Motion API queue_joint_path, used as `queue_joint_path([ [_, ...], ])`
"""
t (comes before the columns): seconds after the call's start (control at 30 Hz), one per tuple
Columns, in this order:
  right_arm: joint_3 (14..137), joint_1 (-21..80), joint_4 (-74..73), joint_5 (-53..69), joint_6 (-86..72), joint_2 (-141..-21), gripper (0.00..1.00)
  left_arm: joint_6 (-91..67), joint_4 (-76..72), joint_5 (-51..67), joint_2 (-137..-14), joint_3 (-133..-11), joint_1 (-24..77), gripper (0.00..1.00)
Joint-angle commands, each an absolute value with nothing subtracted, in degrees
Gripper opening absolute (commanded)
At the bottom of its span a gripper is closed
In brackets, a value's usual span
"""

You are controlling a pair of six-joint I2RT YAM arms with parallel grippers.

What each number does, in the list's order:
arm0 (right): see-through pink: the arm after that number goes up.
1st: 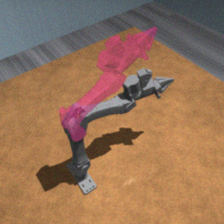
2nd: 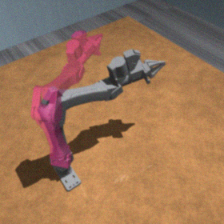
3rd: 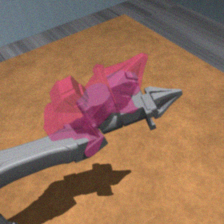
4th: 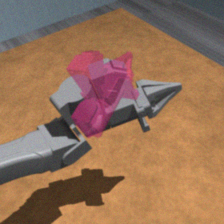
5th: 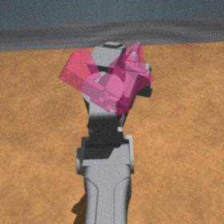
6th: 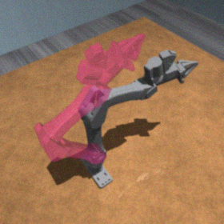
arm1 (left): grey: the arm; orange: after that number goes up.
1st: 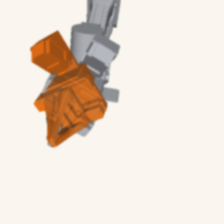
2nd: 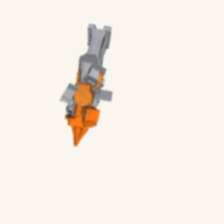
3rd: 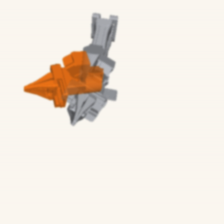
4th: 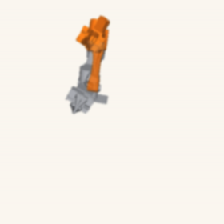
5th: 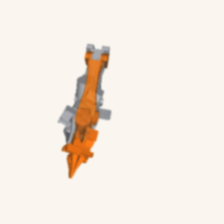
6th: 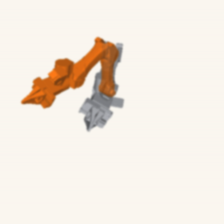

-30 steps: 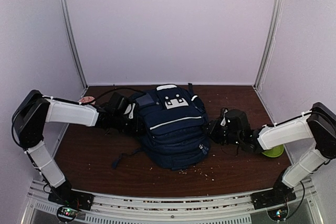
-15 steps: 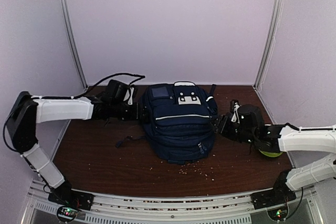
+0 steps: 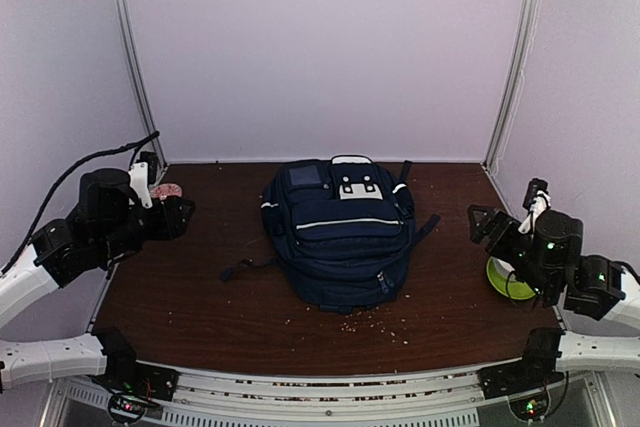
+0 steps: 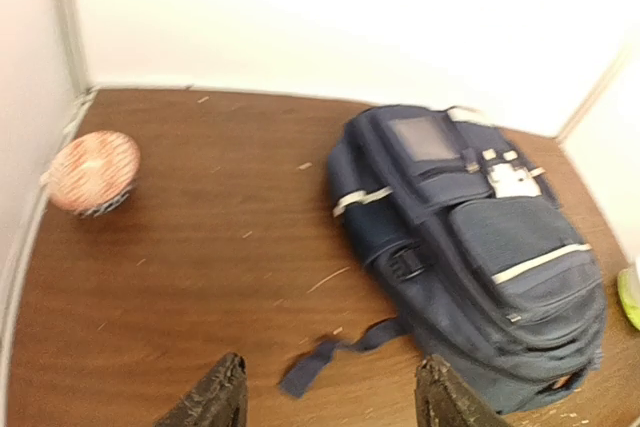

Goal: Pack the student bag
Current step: Adjust the student bag at the center of the board, then reset both arms

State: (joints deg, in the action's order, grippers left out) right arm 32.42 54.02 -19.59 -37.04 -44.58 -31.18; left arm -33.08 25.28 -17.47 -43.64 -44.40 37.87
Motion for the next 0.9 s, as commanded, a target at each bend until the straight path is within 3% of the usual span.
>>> queue_joint_path([
  [0.0, 26.1, 51.6, -20.6, -46.2, -46.9, -24.7, 1.00, -35.1, 33.3, -25.5, -41.9, -45.3, 37.8, 0.98],
  [0.13, 26.0, 47.3, -23.7, -48.2, -48.8, -19.7, 0.99, -29.9, 32.8, -25.2, -40.9, -50.4, 37.8, 0.98],
  [0.27, 25.6, 45.1, -20.1, -44.4, -34.9, -16.1, 0.99, -23.6, 28.2, -29.1, -40.0, -51.2, 37.8, 0.98],
  [0.4, 30.5, 45.1, -26.6, -42.1, -35.0, -26.0, 1.00, -23.3, 29.3, -32.9, -42.5, -50.1, 37.8, 0.98],
  [0.53, 37.5, 45.3, -28.2, -34.5, -33.8, -39.0, 1.00, -23.3, 29.6, -27.6, -44.7, -49.1, 37.8, 0.98],
  [0.63, 41.0, 47.3, -25.7, -42.1, -33.2, -45.0, 0.99, -20.9, 28.0, -22.5, -44.9, -48.8, 37.8, 0.98],
  [0.77, 38.9, 48.7, -16.1, -49.8, -30.7, -44.9, 0.99, -21.6, 26.1, -21.8, -43.7, -47.0, 37.8, 0.98],
  [0.87, 37.5, 48.2, -11.9, -46.2, -26.8, -42.0, 0.99, -22.2, 25.2, -22.6, -42.3, -46.1, 37.8, 0.98],
])
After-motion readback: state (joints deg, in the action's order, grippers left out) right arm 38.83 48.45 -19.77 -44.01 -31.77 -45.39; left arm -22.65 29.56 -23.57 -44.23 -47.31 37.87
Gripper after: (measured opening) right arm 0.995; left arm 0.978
